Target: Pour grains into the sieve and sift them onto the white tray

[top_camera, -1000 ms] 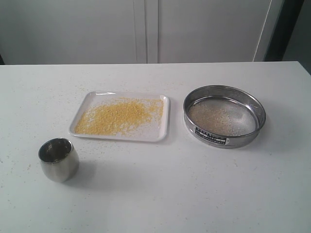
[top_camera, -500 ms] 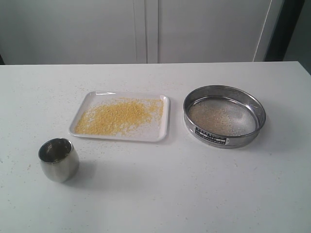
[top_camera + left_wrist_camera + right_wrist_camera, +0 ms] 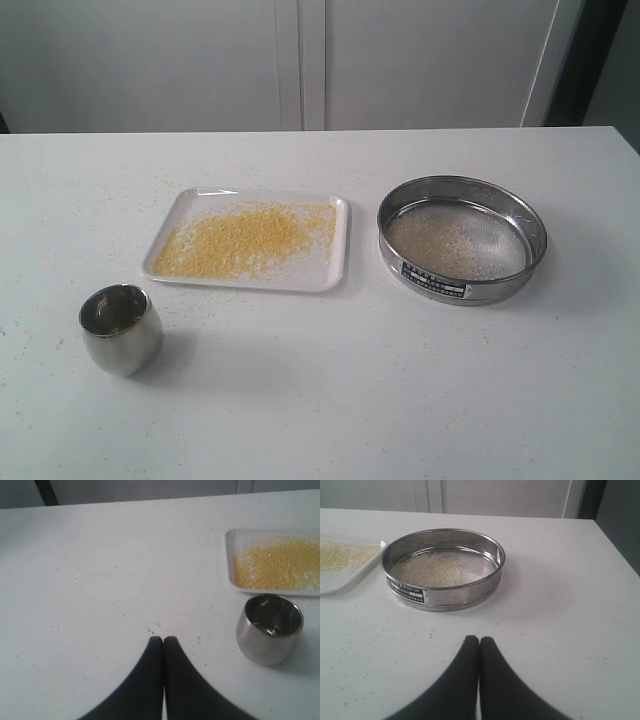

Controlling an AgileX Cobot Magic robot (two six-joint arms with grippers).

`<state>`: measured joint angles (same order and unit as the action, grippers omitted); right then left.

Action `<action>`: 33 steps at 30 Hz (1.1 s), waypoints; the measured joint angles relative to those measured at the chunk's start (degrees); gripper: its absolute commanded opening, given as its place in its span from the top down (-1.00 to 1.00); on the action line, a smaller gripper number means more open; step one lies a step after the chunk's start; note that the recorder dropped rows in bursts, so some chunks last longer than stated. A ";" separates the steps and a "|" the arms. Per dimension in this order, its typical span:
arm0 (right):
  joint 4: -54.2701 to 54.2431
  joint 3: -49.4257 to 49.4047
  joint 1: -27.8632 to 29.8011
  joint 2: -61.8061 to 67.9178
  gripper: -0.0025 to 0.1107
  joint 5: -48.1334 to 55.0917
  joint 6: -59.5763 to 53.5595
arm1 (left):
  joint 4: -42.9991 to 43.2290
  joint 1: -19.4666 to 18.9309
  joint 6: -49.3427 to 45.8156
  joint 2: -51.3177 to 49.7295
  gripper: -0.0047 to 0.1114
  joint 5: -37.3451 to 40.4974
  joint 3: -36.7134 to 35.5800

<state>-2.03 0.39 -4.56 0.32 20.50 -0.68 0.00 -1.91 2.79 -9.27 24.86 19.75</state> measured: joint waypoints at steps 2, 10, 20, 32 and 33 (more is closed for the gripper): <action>0.00 0.00 0.00 0.00 0.96 0.00 0.00 | 0.00 0.00 0.00 1.48 0.92 -2.44 -2.04; 0.00 0.00 0.00 0.00 0.96 0.00 0.00 | 0.44 0.00 0.00 7.06 0.92 -6.63 -10.05; 0.00 0.00 0.00 0.00 0.96 -0.11 0.00 | 0.81 0.00 0.12 8.98 0.92 -12.93 -19.46; 0.00 0.00 0.00 0.00 0.96 -0.11 0.00 | 0.68 0.00 -0.07 8.98 0.92 -12.93 -19.46; 0.00 0.00 0.00 0.00 0.96 -0.11 0.00 | 0.68 0.00 -0.07 8.98 0.92 -12.93 -19.46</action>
<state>-2.03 0.39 -4.56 0.32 20.40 -0.68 0.68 -1.91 2.72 -0.29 11.93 0.29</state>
